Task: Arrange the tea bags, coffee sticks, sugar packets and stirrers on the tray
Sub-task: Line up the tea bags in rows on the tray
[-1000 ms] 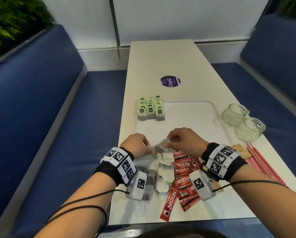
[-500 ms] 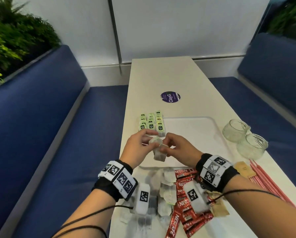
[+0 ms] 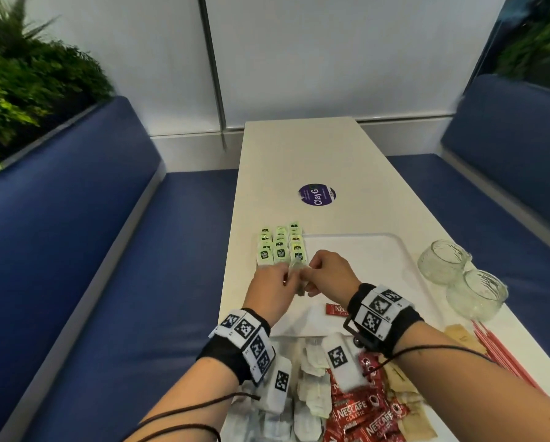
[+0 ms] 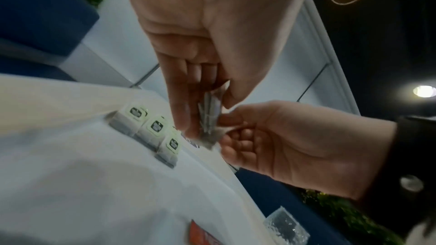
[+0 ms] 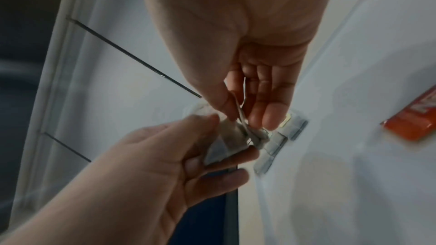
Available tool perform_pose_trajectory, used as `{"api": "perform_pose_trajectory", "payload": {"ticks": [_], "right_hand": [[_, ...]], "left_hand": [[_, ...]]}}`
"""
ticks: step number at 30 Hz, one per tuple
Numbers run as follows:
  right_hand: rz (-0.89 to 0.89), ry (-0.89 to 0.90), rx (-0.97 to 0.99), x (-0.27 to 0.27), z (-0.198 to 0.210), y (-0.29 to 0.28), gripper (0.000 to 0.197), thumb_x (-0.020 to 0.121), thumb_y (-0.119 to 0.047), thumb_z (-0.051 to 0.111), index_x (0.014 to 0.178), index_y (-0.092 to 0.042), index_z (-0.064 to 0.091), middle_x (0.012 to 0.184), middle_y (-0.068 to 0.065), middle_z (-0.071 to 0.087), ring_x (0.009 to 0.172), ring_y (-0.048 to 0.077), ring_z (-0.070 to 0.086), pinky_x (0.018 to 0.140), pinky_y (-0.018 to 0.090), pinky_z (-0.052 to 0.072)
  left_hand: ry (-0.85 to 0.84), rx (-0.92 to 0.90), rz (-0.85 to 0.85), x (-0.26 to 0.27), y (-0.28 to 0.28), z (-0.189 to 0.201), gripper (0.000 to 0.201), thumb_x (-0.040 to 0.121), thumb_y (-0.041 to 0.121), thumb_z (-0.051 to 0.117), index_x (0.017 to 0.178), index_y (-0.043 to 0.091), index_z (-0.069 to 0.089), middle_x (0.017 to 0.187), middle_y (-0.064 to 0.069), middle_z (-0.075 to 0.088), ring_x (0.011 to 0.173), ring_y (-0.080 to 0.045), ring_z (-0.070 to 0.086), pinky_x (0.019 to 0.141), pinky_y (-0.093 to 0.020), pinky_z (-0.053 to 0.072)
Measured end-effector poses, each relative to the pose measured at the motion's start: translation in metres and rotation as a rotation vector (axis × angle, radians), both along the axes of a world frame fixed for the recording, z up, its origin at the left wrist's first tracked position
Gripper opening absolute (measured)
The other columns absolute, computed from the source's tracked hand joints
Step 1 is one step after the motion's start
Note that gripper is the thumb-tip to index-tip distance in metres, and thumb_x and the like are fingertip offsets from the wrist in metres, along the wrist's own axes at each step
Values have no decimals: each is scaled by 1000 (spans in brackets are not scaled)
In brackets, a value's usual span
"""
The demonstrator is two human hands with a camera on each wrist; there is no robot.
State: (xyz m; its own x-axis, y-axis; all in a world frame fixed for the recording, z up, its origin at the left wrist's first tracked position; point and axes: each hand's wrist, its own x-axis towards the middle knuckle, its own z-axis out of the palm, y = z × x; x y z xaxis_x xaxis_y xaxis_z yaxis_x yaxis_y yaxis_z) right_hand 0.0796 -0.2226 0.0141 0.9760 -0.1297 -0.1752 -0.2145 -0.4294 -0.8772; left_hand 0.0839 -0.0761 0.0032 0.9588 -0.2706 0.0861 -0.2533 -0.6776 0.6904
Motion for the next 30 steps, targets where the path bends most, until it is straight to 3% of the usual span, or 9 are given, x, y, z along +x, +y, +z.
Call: {"api": "perform_pose_trajectory", "payload": {"ticks": [3,5,8,10,13,18,24,27,30], "right_hand": [[-19,49,196,12,-2,4,19,86,-15,64,88,3,58,78,23,72,71,33,73,77,47,60],[5,92,393,17,1,3,20,92,-10,55,98,8,62,89,30,70,80,36,72,80,43,60],[32,134,529,26,0,1,21,93,0,48,112,1,58,95,33,68,79,36,70,72,35,61],[56,127,446,33,-7,-2,21,92,3,51,111,-4,56,88,28,68,71,33,68,67,35,60],[97,106,222,46,-22,-6,2,91,-3,62,91,-5,61,74,17,64,58,22,62,61,36,58],[156,165,-138,69,-44,-7,11,88,-11,65,77,-11,65,66,5,62,55,18,58,49,27,51],[132,49,-317,97,-47,4,7,86,-19,68,79,-17,70,75,-5,63,73,14,57,66,22,40],[117,42,-338,106,-47,9,10,87,-20,67,81,-14,71,85,0,69,81,15,60,70,24,44],[101,48,-331,107,-49,10,7,86,-20,67,85,-14,71,90,0,70,88,18,63,73,24,45]], "left_hand": [[74,-137,6,11,0,-4,48,102,43,43,82,7,69,76,-8,71,71,-23,69,71,-40,58],[147,-197,2,18,3,-6,40,101,38,50,89,6,70,80,-8,72,75,-22,70,71,-39,60],[190,-196,8,29,6,-10,21,98,21,57,96,4,70,87,-12,71,79,-24,70,72,-38,60],[248,-218,28,36,7,-12,18,96,13,55,94,2,70,88,-14,71,80,-26,71,74,-38,61],[394,-275,34,45,10,-15,19,95,11,56,85,3,70,82,-13,70,78,-27,71,74,-38,62],[539,-409,219,65,31,-30,21,95,19,61,87,2,70,88,-16,71,72,-26,70,76,-44,61],[677,-611,323,81,49,-32,20,97,14,57,103,-4,65,95,-18,71,77,-25,72,69,-31,62],[734,-721,310,81,51,-30,17,98,8,52,103,-3,64,92,-15,72,84,-27,72,74,-30,62],[811,-868,331,81,51,-29,17,97,-2,47,104,-9,60,101,-24,71,88,-32,72,76,-33,62]]}}
